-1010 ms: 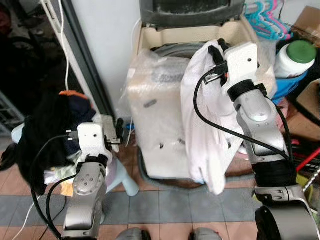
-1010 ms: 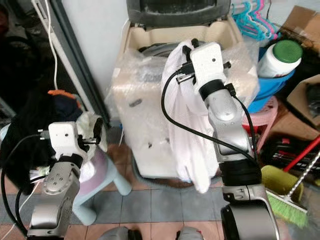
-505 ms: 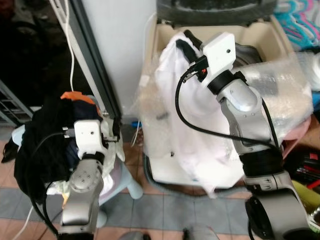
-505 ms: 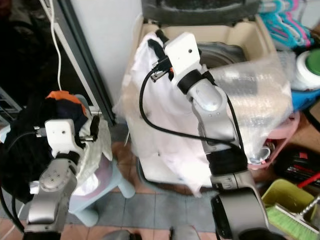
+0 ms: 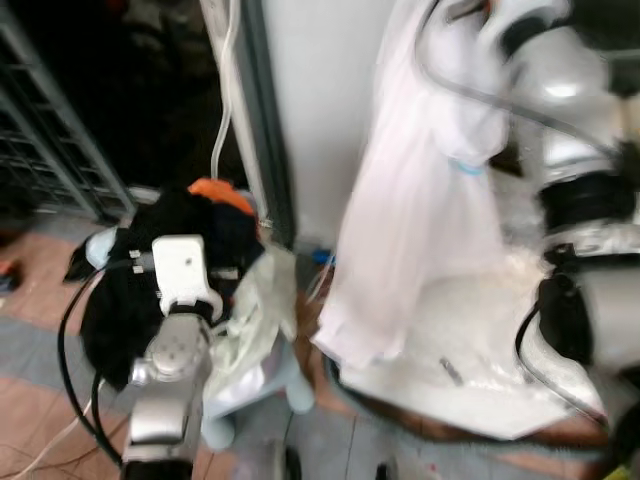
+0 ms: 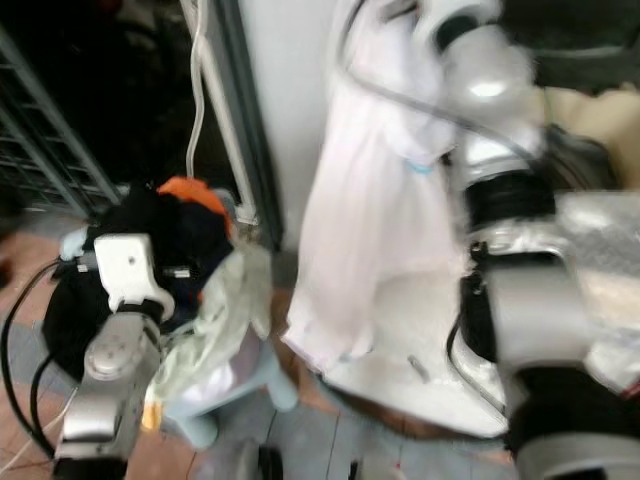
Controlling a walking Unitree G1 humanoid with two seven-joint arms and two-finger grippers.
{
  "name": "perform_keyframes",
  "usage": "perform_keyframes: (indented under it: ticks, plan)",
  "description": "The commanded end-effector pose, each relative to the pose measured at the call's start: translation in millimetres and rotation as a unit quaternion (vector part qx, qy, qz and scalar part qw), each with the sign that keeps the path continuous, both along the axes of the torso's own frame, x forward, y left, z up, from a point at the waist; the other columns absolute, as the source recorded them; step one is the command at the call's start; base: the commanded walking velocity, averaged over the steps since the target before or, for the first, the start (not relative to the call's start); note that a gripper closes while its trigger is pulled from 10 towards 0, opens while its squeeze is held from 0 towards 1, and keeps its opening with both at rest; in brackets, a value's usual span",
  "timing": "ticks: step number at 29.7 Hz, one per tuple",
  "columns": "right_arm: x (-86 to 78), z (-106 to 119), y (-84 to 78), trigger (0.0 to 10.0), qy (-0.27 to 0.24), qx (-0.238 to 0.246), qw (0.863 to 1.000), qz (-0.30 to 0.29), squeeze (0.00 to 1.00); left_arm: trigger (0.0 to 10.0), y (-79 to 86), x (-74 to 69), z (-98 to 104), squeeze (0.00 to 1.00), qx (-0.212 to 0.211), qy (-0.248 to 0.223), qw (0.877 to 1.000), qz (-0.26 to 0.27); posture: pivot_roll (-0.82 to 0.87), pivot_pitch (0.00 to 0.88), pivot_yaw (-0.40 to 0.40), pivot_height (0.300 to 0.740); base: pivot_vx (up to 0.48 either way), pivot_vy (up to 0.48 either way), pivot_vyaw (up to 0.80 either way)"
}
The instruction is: Clothes washing
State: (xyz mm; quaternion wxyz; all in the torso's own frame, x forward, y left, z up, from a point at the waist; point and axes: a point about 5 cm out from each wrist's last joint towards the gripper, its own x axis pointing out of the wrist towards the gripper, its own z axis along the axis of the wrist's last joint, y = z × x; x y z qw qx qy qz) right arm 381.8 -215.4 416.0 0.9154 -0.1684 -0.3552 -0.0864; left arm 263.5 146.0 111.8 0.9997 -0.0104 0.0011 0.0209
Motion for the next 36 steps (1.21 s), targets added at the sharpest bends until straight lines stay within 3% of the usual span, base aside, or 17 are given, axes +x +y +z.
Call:
perform_keyframes:
  ticks: [1, 3, 5, 8, 12, 13, 14, 15, 18, 19, 23, 26, 28, 31, 32, 33, 36]
  plan:
    - [-11.6, 20, -14.0, 10.0, -0.056, 0.012, 0.997, -0.05, 0.0, 10.0, -3.4, 0.4, -1, 0.0, 0.003, 0.004, 1.0, -0.003, -0.06, 0.027, 0.068, 0.74, 0.0, 0.0, 0.0]
    - [-16.4, 26, -26.9, 10.0, -0.074, 0.021, 0.992, -0.097, 0.0, 10.0, -3.0, 0.3, -1, 0.0, 0.003, 0.004, 1.0, 0.002, -0.06, 0.026, 0.066, 0.74, 0.0, 0.0, 0.0]
    - [-13.2, 15, -37.0, 10.0, -0.058, 0.032, 0.989, -0.131, 0.0, 10.0, -2.2, 0.5, -2, 0.0, 0.004, 0.005, 1.0, 0.007, -0.06, 0.026, 0.064, 0.74, 0.0, 0.0, 0.0]
    - [5.6, -59, -36.7, 10.0, 0.047, 0.001, 0.988, -0.15, 0.0, 10.0, 0.2, 1.3, -3, 0.0, 0.016, 0.012, 0.999, 0.027, -0.05, 0.028, 0.064, 0.74, 0.0, 0.0, 0.0]
    - [7.6, -107, -28.4, 10.0, 0.107, -0.006, 0.986, -0.13, 0.0, 10.0, 0.8, 1.7, -3, 0.0, 0.017, 0.012, 0.999, 0.027, -0.06, 0.027, 0.071, 0.74, 0.0, 0.0, 0.0]
    - [2.5, -146, -19.0, 10.0, 0.154, -0.002, 0.982, -0.108, 0.0, 10.0, 0.8, 2.6, -3, 0.0, 0.018, 0.012, 0.999, 0.024, -0.06, 0.025, 0.072, 0.74, 0.0, 0.0, 0.0]
    - [2.5, -146, -19.0, 10.0, 0.154, -0.002, 0.982, -0.108, 0.0, 10.0, 0.8, 2.6, -3, 0.0, 0.018, 0.012, 0.999, 0.024, -0.06, 0.025, 0.072, 0.74, 0.0, 0.0, 0.0]
    - [-6.0, -174, -10.3, 10.0, 0.19, 0.002, 0.978, -0.089, 0.0, 10.0, 0.5, 4.2, -3, 0.0, 0.019, 0.012, 1.0, 0.02, -0.06, 0.019, 0.072, 0.74, 0.0, 0.0, 0.0]
    - [-24.6, -208, -0.4, 10.0, 0.229, 0.017, 0.971, -0.064, 0.0, 10.0, 0.3, 8.3, 0, 0.0, 0.022, 0.004, 1.0, 0.021, -0.05, 0.004, 0.067, 0.74, 0.0, 0.0, 0.0]
    - [-29.2, -215, 1.7, 10.0, 0.236, 0.025, 0.97, -0.056, 1.0, 10.0, 0.7, 9.0, 1, 0.0, 0.022, 0.002, 0.999, 0.024, -0.06, 0.0, 0.066, 0.74, 0.0, 0.0, 0.0]
    - [-37.2, -225, 10.4, 10.0, 0.245, 0.054, 0.968, -0.017, 1.0, 10.0, 0.8, 9.7, 0, 0.0, 0.022, 0.001, 0.999, 0.027, -0.06, 0.0, 0.059, 0.74, 0.0, 0.0, 0.0]
    - [-48.9, -216, 41.9, 10.0, 0.227, 0.063, 0.965, 0.113, 1.0, 10.0, 1.4, 12.5, 1, 0.0, 0.017, -0.003, 0.999, 0.035, -0.06, 0.0, 0.049, 0.74, 0.0, 0.0, 0.0]
    - [-51.9, -212, 51.2, 10.0, 0.22, 0.042, 0.964, 0.142, 1.0, 10.0, 2.0, 13.8, 2, 0.0, 0.017, -0.005, 0.999, 0.037, -0.06, 0.0, 0.049, 0.74, 0.0, 0.0, 0.0]
    - [-53.6, -209, 67.8, 10.0, 0.233, 0.027, 0.949, 0.21, 1.0, 10.0, 0.5, 17.0, 2, 0.0, 0.017, -0.007, 0.999, 0.037, -0.06, 0.0, 0.043, 0.74, 0.0, 0.0, 0.0]
    - [-52.9, -212, 80.2, 10.0, 0.258, 0.003, 0.932, 0.254, 1.0, 10.0, -0.7, 18.9, 2, 0.0, 0.015, -0.01, 0.999, 0.039, -0.06, 0.0, 0.041, 0.74, 0.0, 0.0, 0.0]
    - [-52.9, -212, 80.2, 10.0, 0.258, 0.003, 0.932, 0.254, 1.0, 10.0, -0.7, 18.9, 2, 0.0, 0.015, -0.01, 0.999, 0.039, -0.06, 0.0, 0.041, 0.74, 0.0, 0.0, 0.0]
    - [-50.9, -221, 93.8, 10.0, 0.299, -0.027, 0.906, 0.299, 1.0, 10.0, -2.6, 22.2, 3, 0.0, 0.011, -0.013, 0.999, 0.04, -0.07, 0.0, 0.039, 0.74, 0.0, 0.0, 0.0]
